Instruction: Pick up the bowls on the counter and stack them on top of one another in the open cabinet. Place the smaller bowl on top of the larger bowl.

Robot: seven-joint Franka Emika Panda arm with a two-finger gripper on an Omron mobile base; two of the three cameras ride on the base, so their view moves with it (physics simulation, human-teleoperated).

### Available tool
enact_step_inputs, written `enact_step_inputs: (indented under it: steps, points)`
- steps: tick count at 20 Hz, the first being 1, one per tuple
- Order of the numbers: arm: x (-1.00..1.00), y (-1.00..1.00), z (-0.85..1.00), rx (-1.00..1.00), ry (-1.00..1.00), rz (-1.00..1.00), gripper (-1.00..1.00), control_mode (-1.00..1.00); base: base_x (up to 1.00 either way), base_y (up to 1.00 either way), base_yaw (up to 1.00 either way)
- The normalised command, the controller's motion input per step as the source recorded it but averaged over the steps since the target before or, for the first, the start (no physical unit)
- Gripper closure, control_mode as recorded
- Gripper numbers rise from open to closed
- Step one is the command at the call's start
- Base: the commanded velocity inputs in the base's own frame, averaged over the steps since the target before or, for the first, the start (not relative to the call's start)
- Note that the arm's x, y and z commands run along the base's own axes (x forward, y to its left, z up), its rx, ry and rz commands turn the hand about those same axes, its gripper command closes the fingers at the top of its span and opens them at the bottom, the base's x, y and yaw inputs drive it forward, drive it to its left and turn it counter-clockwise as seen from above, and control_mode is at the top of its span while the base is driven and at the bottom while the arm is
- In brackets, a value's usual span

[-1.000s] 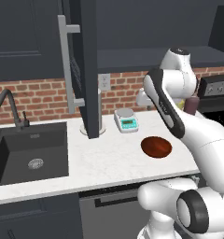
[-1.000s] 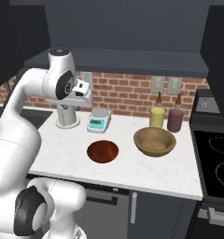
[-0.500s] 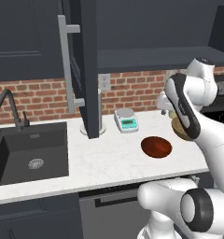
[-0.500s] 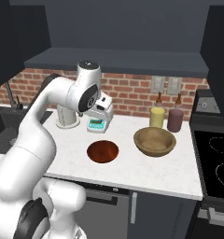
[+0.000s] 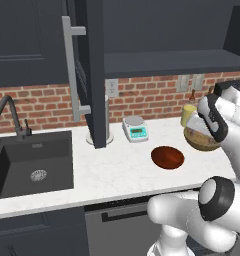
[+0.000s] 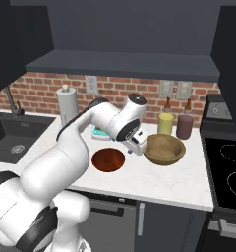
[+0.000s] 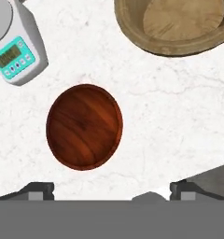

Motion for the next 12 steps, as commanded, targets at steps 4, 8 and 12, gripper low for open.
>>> enact_step_inputs:
  steps: [4,8,12]
  points:
    - [0.16,-0.04,-0.68,0.12,0.09,-0.07,-1.00,-1.00,0.00,0.00,0.00]
    - [0.07,0.16,-0.60,0.00,0.05,0.00,-1.00,-1.00,0.00,0.00,0.00]
    - [0.01,0.31,-0.42,0.00,0.01,0.00,-1.00,-1.00,0.00,0.00,0.00]
